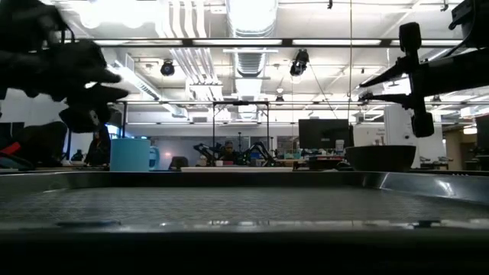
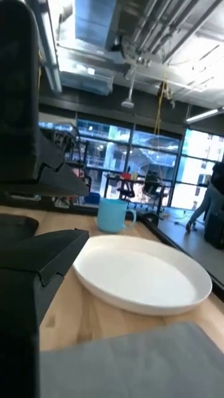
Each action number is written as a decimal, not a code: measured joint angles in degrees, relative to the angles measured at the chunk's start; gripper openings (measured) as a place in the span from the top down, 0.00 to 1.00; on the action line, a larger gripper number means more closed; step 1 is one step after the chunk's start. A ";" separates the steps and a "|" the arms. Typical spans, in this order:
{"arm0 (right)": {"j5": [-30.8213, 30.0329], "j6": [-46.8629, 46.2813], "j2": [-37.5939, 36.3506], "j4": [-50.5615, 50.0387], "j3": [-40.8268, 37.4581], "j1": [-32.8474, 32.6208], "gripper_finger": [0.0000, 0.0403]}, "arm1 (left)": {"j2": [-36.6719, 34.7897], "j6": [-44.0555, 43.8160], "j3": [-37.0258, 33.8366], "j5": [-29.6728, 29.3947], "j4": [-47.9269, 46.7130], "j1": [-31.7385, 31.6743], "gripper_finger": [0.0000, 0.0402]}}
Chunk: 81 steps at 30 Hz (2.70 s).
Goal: Set up tray
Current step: Put the blue mug on the black tray
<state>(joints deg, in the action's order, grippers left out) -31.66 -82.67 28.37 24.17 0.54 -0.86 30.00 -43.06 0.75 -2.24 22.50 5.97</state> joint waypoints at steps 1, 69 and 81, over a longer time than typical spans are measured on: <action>0.00 0.13 0.47 0.56 0.00 0.02 0.79 | -0.02 -3.68 0.00 -2.72 0.84 -0.03 0.79; 0.83 3.56 11.11 0.13 0.02 0.00 0.79 | 57.29 22.23 69.45 -15.14 -88.54 -38.41 0.53; 0.10 3.76 11.13 0.10 0.02 0.02 0.79 | 63.64 25.44 65.26 -14.25 -87.06 -38.55 0.58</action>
<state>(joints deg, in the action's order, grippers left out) -31.56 -78.91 39.51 24.26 0.56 -0.84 93.64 -17.62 66.02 -16.49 -64.57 -32.59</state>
